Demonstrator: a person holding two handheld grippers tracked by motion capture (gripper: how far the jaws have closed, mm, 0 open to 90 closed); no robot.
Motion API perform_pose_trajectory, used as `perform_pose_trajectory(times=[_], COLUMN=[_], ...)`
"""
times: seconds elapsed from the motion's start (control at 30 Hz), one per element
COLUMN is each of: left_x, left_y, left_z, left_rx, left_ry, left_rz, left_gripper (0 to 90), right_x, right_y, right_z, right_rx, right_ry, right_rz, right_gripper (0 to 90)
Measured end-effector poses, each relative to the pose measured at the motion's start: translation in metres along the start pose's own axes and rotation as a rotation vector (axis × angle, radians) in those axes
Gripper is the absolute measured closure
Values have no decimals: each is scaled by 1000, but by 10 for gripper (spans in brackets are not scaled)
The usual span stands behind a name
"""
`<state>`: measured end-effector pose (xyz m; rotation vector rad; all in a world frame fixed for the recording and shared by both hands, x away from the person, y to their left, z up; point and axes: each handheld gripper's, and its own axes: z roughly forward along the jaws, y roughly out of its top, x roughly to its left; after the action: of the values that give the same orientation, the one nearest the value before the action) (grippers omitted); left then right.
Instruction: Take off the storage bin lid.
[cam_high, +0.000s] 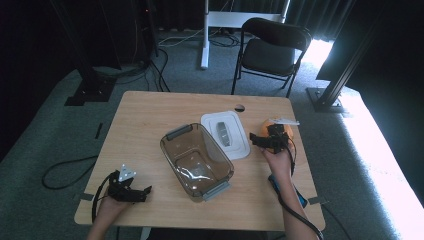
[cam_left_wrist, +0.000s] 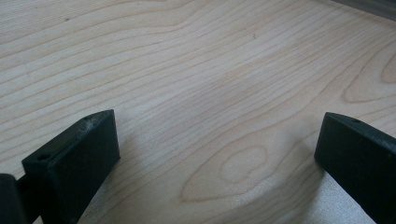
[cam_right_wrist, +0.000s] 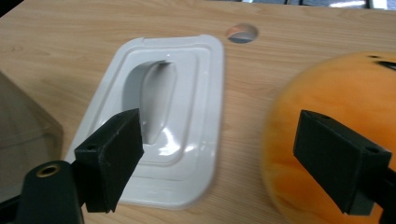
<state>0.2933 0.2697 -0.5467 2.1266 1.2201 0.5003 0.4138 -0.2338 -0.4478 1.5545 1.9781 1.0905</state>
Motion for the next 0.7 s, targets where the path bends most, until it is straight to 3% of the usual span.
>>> perform_pose_trajectory(times=[0.43,0.7], left_x=[0,0], left_y=[0,0], left_z=[0,0], left_rx=[0,0], left_ry=[1,1], left_rz=[0,0], left_gripper=[3,3], right_x=[-42,-68], right_y=[-5,-3], right_z=[-21,-19], right_rx=[-12,14], right_ry=[-93,-134], right_rz=[57,94], right_gripper=[144,144])
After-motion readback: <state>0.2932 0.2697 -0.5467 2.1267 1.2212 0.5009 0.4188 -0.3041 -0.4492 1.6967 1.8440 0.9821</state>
